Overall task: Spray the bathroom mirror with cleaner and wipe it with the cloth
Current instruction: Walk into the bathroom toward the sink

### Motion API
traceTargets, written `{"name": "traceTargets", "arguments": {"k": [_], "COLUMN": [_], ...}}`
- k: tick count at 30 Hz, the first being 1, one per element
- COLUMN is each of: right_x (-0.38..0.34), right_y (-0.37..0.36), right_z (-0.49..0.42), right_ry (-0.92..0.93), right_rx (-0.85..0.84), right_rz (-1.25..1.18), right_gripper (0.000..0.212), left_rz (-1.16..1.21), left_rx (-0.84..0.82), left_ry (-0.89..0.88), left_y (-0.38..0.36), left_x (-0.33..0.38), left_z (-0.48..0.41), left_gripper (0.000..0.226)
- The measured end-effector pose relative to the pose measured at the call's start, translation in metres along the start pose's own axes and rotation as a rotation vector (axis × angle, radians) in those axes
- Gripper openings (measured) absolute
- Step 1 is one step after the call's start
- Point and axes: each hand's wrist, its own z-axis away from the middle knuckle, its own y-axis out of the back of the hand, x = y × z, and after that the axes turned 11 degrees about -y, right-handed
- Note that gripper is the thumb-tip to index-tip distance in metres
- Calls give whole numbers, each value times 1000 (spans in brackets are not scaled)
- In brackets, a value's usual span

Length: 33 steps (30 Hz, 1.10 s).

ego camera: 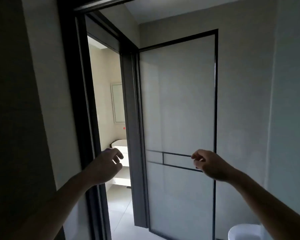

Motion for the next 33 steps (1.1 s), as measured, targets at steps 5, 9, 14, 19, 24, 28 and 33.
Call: {"name": "traceTargets", "arguments": {"k": [5,9,14,19,24,28,33], "right_x": [47,62,51,34,28,23,27], "right_y": [-33,-33,-20,-22,-43,-55,-86], "right_z": [-22,-66,-142,-220,-278,-328,-382], "right_ry": [-133,-127,-106,-54,-77,-39,-14], "right_rx": [-96,-81,-166,-193,-385,-390,-379], "right_rz": [56,49,98,115,97,18,41], "right_gripper": [25,21,13,19,20,11,15], "left_rz": [18,-11,-272,-218,-156,-177,-181], "left_rx": [-92,-77,-173,-123,-144,-94,-153], "left_ry": [93,107,44,57,106,111,127], "left_y": [-20,-37,-61,-82,-94,-100,-134], "left_x": [-34,-52,-60,-69,-82,-98,-133], "left_z": [-28,-69,-132,-189,-225,-264,-314], "left_gripper": [23,25,39,36,30,31,28]}}
